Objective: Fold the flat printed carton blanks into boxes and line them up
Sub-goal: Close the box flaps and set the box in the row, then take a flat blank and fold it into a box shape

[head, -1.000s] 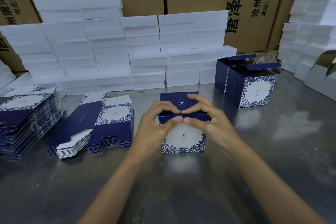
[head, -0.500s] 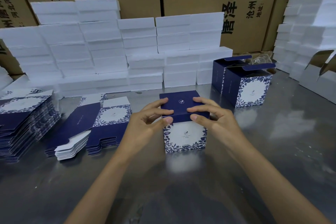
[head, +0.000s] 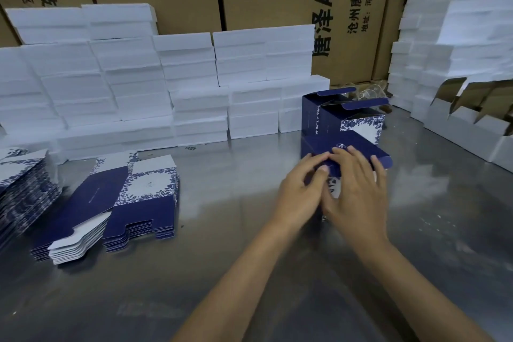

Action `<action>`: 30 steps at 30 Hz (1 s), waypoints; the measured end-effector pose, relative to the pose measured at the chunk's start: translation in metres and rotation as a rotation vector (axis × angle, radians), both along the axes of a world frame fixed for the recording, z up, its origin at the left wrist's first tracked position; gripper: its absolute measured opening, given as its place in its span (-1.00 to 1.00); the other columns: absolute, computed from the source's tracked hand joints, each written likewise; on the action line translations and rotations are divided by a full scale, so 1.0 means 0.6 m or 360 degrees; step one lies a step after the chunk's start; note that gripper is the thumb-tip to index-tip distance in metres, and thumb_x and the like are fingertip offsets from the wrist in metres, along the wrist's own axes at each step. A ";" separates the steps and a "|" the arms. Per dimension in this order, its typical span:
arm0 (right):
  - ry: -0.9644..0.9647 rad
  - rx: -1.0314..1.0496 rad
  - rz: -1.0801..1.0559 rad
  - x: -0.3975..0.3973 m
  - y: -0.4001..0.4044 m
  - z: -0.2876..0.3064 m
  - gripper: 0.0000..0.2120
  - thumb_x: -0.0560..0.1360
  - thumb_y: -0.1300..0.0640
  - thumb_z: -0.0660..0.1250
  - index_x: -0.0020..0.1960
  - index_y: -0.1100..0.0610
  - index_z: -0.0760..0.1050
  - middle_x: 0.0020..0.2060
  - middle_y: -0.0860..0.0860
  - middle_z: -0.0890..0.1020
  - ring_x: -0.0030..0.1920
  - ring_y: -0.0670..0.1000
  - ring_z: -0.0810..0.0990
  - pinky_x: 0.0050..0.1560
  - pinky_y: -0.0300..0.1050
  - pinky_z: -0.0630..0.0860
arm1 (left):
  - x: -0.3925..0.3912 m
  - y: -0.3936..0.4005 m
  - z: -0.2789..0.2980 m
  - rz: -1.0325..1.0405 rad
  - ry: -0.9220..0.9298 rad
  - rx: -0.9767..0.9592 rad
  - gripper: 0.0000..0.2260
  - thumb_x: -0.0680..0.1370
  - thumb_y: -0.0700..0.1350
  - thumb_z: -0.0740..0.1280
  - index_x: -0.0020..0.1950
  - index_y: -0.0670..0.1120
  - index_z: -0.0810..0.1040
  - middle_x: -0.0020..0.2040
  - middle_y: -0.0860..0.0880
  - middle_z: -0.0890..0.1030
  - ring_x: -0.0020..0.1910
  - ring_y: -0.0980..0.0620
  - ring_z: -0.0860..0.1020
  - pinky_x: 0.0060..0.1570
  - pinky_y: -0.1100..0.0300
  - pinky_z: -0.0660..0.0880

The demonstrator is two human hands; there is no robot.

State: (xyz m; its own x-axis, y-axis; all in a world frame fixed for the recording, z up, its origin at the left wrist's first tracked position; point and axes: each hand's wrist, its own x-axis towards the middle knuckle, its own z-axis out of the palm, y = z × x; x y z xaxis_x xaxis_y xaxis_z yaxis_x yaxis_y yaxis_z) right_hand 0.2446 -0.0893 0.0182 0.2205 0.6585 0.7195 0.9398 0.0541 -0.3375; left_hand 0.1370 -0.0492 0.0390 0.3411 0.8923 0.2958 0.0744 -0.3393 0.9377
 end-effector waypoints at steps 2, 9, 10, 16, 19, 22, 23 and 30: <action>0.0012 -0.0045 -0.0073 0.028 0.008 0.002 -0.55 0.51 0.16 0.42 0.37 0.19 0.46 0.40 0.09 0.52 0.54 0.09 0.31 0.59 0.12 0.06 | 0.045 0.009 -0.001 -0.0001 0.0021 0.0014 -0.71 0.66 -0.15 0.25 0.37 0.02 0.56 0.43 0.04 0.50 0.47 0.14 0.37 0.48 0.13 0.30; 0.0111 -0.0140 -0.0141 0.119 0.052 0.011 -0.56 0.57 0.12 0.36 0.40 0.17 0.39 0.51 0.08 0.38 0.63 0.04 0.08 0.62 0.01 -0.12 | 0.146 0.054 0.006 -0.0070 0.0050 -0.0073 -0.70 0.66 -0.14 0.20 0.35 0.05 0.56 0.39 0.07 0.53 0.41 0.11 0.43 0.43 0.07 0.36; 0.0135 -0.0137 -0.0134 0.127 0.060 0.012 -0.56 0.57 0.12 0.36 0.41 0.17 0.38 0.52 0.08 0.37 0.63 0.04 0.06 0.62 0.00 -0.14 | 0.152 0.061 0.010 -0.0074 0.0070 -0.0068 -0.69 0.66 -0.15 0.19 0.34 0.05 0.57 0.36 0.08 0.56 0.36 0.13 0.47 0.40 0.10 0.39; 0.0151 -0.0191 -0.0075 0.156 0.088 0.017 -0.49 0.58 0.15 0.34 0.49 0.17 0.30 0.58 0.07 0.28 0.64 0.03 0.00 0.60 -0.04 -0.18 | 0.170 0.090 0.031 -0.0040 0.0219 -0.0060 -0.68 0.65 -0.12 0.17 0.32 0.12 0.58 0.34 0.08 0.57 0.29 0.02 0.53 0.33 -0.06 0.47; 0.0114 -0.0249 -0.0167 0.152 0.088 0.023 -0.48 0.57 0.15 0.34 0.49 0.16 0.29 0.60 0.08 0.22 0.64 0.03 -0.03 0.60 0.00 -0.21 | 0.163 0.094 0.046 -0.0144 0.0234 -0.0226 -0.64 0.66 -0.13 0.14 0.37 0.16 0.53 0.37 0.05 0.51 0.18 0.02 0.53 0.12 -0.10 0.60; -0.0111 -0.0239 -0.0260 0.128 0.079 0.031 -0.40 0.54 0.10 0.35 0.52 0.19 0.26 0.64 0.11 0.10 0.65 0.04 -0.10 0.60 0.03 -0.28 | 0.146 0.085 0.051 -0.0246 0.0230 -0.0249 -0.58 0.67 -0.14 0.15 0.47 0.22 0.40 0.47 0.08 0.42 0.24 0.11 0.52 0.23 0.02 0.54; -0.0208 -0.0221 -0.0250 0.115 0.075 0.034 -0.37 0.54 0.07 0.34 0.54 0.20 0.24 0.64 0.12 0.06 0.64 0.04 -0.13 0.59 0.01 -0.31 | 0.138 0.079 0.049 -0.0237 0.0202 -0.0208 -0.57 0.67 -0.15 0.16 0.50 0.22 0.36 0.49 0.08 0.40 0.27 0.15 0.50 0.28 0.08 0.49; -0.0330 -0.0496 0.0160 -0.042 0.070 0.038 -0.39 0.57 0.03 0.22 0.59 0.08 0.19 0.61 0.07 0.18 0.63 0.01 0.05 0.61 -0.04 -0.11 | 0.015 0.043 0.017 0.0360 0.0112 -0.0072 -0.66 0.62 -0.13 0.09 0.35 0.14 0.39 0.22 0.00 0.62 0.12 0.03 0.56 0.05 0.26 0.40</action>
State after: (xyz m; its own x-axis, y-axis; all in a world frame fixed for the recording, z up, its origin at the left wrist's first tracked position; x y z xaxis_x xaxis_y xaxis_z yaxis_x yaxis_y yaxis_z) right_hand 0.2192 -0.0475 0.0409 0.0145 0.8634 0.5042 0.9850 0.0745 -0.1559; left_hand 0.1459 -0.0231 0.0494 0.1496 0.9600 0.2365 0.2095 -0.2645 0.9413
